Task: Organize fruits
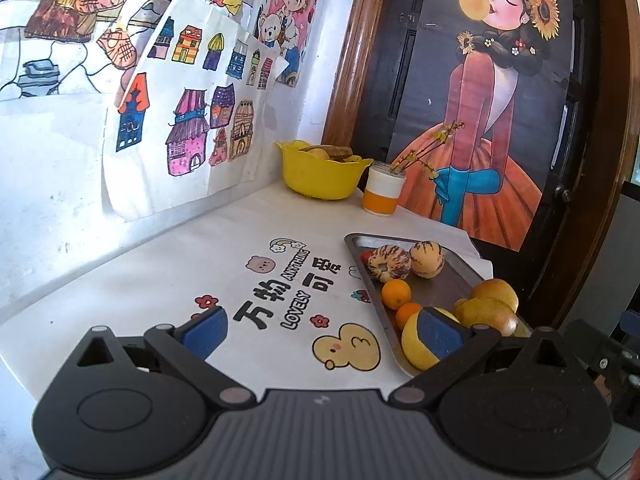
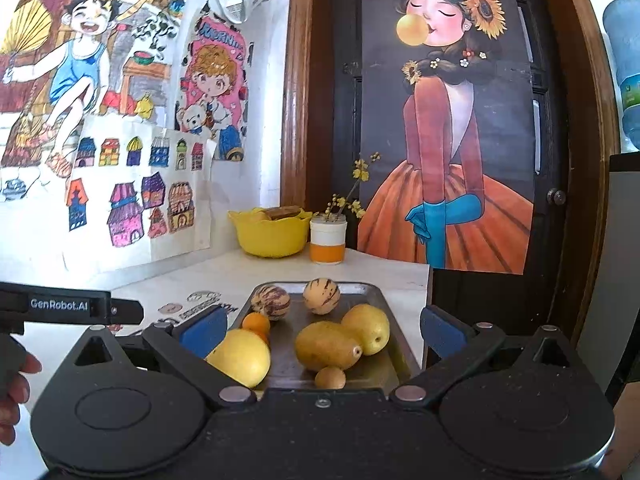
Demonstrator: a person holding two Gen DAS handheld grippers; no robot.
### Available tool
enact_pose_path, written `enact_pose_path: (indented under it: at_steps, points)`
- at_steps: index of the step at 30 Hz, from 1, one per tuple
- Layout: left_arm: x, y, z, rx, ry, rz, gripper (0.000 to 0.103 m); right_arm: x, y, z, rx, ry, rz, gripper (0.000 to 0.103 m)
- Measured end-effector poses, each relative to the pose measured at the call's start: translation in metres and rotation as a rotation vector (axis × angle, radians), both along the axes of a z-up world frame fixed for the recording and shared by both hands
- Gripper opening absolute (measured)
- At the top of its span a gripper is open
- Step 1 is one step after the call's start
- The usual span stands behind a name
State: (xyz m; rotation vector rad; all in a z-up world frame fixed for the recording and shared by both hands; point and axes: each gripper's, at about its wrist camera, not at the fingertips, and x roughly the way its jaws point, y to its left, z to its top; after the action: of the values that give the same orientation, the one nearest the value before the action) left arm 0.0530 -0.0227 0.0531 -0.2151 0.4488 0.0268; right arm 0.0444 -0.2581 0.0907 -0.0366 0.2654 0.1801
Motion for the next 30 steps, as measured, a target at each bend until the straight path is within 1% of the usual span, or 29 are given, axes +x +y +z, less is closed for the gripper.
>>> enact_pose_path:
  at_steps: [9,21,30]
  points:
    - [-0.018,0.006,-0.008,0.021,-0.011,0.008,0.102,-0.017,0.013,-0.011,-0.009,0.01,0.012,0.102]
    - [-0.04,0.02,-0.022,0.05,0.001,0.063,0.102,-0.032,0.018,-0.022,0.001,0.01,0.004,0.102]
    - [-0.052,0.028,-0.032,0.046,0.002,0.062,0.102,-0.036,0.02,-0.028,-0.005,0.028,0.015,0.102]
